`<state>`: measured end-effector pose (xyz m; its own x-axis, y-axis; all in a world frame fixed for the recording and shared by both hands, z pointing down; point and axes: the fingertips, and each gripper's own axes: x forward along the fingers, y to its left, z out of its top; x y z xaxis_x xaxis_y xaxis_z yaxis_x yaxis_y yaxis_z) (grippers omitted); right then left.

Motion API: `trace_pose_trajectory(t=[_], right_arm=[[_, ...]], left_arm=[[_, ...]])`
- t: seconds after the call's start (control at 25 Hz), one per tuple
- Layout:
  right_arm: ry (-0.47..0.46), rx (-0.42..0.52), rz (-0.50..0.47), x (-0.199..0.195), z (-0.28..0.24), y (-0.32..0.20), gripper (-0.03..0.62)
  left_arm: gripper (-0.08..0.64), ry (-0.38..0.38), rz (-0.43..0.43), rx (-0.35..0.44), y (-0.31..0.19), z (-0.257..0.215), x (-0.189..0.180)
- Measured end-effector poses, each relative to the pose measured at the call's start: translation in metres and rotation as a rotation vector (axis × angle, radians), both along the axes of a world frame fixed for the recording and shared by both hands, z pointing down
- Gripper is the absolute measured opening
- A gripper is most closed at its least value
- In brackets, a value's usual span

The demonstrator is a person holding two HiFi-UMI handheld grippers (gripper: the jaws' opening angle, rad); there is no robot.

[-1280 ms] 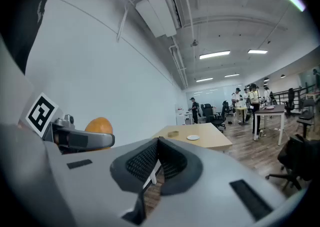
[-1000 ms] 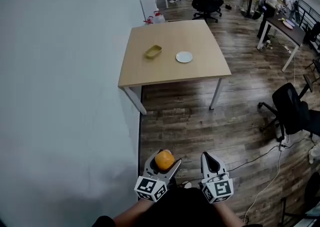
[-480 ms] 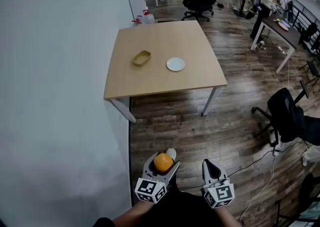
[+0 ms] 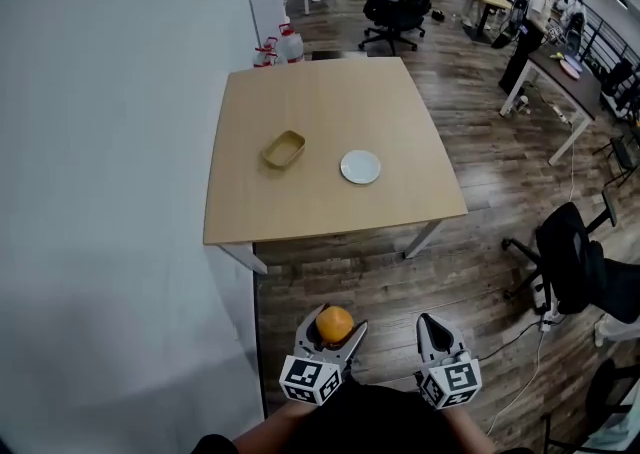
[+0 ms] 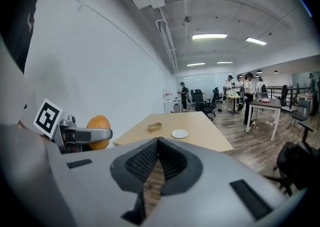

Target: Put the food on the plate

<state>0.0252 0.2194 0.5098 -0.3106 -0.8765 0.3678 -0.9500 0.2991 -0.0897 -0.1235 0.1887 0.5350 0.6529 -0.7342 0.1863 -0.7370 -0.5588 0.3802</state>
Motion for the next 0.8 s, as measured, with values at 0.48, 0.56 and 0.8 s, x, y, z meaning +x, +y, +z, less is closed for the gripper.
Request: trace_pose_trajectory(t=[0.48, 0.56, 0.8], right_arm=[[-0.001, -0.05, -0.033, -0.034, -0.003, -0.108, 0.06], [-0.001, -0.059, -0.038, -0.036, -0.001, -0.112, 0.06], [0.004, -0.068, -0.014, -0.027, 0.005, -0.121, 0.06]], left_arm=[[0.345, 0.02, -0.052, -0.01, -0.102, 0.002, -0.03], [0.345, 0.029, -0.055, -0.01, -0.111, 0.003, -0.035], [0.345, 0.042, -0.084, -0.031, -0.123, 0.013, -0.043]])
